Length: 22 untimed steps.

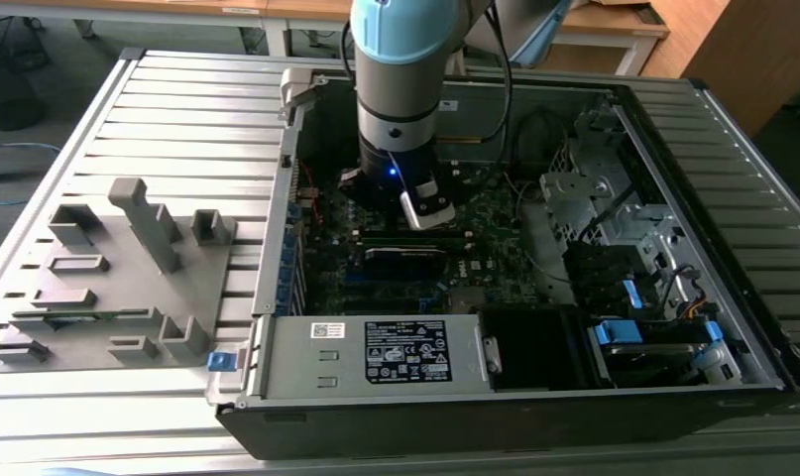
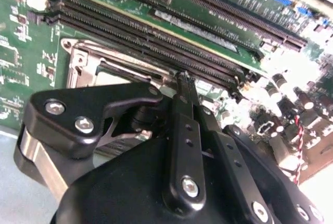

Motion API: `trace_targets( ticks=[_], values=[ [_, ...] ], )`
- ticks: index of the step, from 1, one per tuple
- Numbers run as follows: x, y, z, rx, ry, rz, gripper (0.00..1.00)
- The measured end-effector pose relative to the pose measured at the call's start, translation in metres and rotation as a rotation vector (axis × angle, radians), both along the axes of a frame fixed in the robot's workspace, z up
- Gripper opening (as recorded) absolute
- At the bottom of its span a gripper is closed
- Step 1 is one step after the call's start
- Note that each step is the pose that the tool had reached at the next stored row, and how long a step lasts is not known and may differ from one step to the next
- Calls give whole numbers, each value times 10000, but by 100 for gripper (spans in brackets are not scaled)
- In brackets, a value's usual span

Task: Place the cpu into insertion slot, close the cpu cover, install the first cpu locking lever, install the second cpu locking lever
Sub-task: 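Install the second cpu locking lever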

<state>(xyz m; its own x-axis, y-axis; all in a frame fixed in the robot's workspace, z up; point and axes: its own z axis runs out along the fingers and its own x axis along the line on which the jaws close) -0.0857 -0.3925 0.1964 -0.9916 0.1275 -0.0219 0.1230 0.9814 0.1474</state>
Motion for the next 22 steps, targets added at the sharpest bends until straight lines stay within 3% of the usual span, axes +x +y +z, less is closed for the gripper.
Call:
trace_targets(
  ticks=[2,11,16,22],
  values=[
    [3,7,-14,58,-23,-1,11],
    [2,4,5,38,-21,-1,11],
    [-62,-7,-9,40,-146,-1,11],
    [-119,-12,-40,36,-200,-1,11]
  ],
)
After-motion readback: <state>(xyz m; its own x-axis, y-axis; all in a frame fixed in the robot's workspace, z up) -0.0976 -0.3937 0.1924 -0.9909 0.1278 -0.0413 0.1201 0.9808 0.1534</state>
